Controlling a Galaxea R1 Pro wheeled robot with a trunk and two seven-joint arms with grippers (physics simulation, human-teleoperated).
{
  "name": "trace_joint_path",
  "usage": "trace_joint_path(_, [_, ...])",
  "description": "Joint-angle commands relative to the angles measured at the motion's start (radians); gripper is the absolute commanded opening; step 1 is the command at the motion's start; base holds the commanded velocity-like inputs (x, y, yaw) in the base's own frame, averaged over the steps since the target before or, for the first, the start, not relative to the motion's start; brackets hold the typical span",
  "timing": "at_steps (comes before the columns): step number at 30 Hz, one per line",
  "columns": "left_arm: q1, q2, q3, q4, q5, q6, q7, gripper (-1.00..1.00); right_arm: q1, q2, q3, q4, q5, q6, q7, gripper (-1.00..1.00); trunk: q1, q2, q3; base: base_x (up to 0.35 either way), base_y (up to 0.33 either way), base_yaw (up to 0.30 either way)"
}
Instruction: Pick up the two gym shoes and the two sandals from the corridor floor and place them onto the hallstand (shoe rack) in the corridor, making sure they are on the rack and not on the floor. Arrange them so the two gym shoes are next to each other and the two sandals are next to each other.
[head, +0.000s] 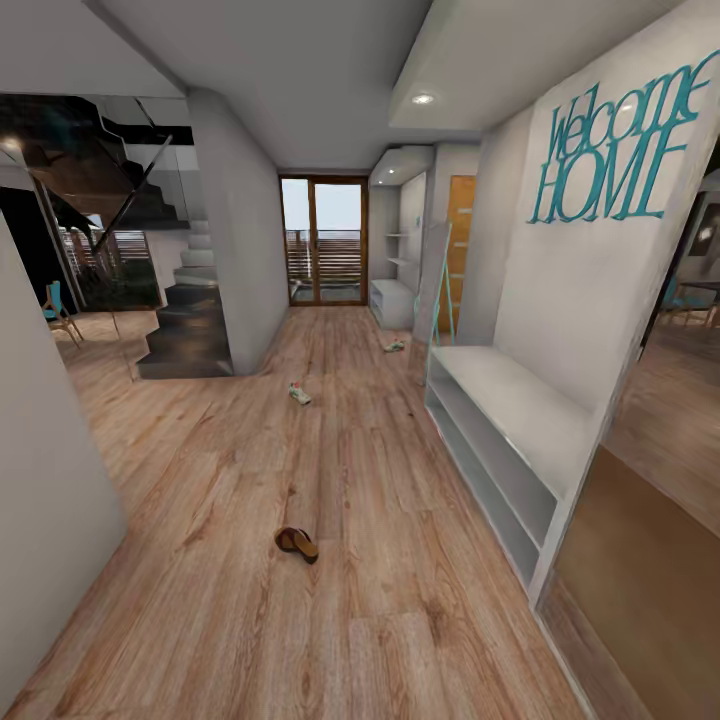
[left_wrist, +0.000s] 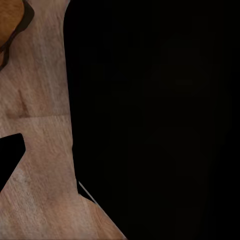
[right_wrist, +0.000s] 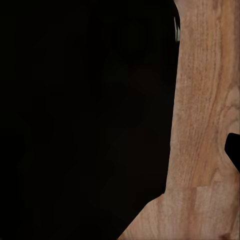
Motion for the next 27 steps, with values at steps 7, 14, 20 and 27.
trace_joint_path(7, [0.04,-0.013,-0.001,-0.024,0.0,-0.003,-0.002,1.0,0.02,-0.008,0.002,0.004,0.002,0.001,0.004,1.0,0.0,0.0,0.0,0.0,0.0,0.0])
trace_joint_path(14, [0.045,-0.013,-0.001,-0.024,0.0,-0.003,-0.002,1.0,0.02,-0.008,0.002,0.004,0.002,0.001,0.004,1.0,0.0,0.0,0.0,0.0,0.0,0.0])
trace_joint_path(20, [0.045,-0.013,-0.001,-0.024,0.0,-0.003,-0.002,1.0,0.02,-0.008,0.002,0.004,0.002,0.001,0.004,1.0,0.0,0.0,0.0,0.0,0.0,0.0])
trace_joint_path(27, [0.044,-0.024,-0.001,-0.035,0.002,-0.003,-0.007,1.0,0.016,-0.004,0.002,-0.003,0.002,-0.001,0.003,1.0,0.0,0.0,0.0,0.0,0.0,0.0])
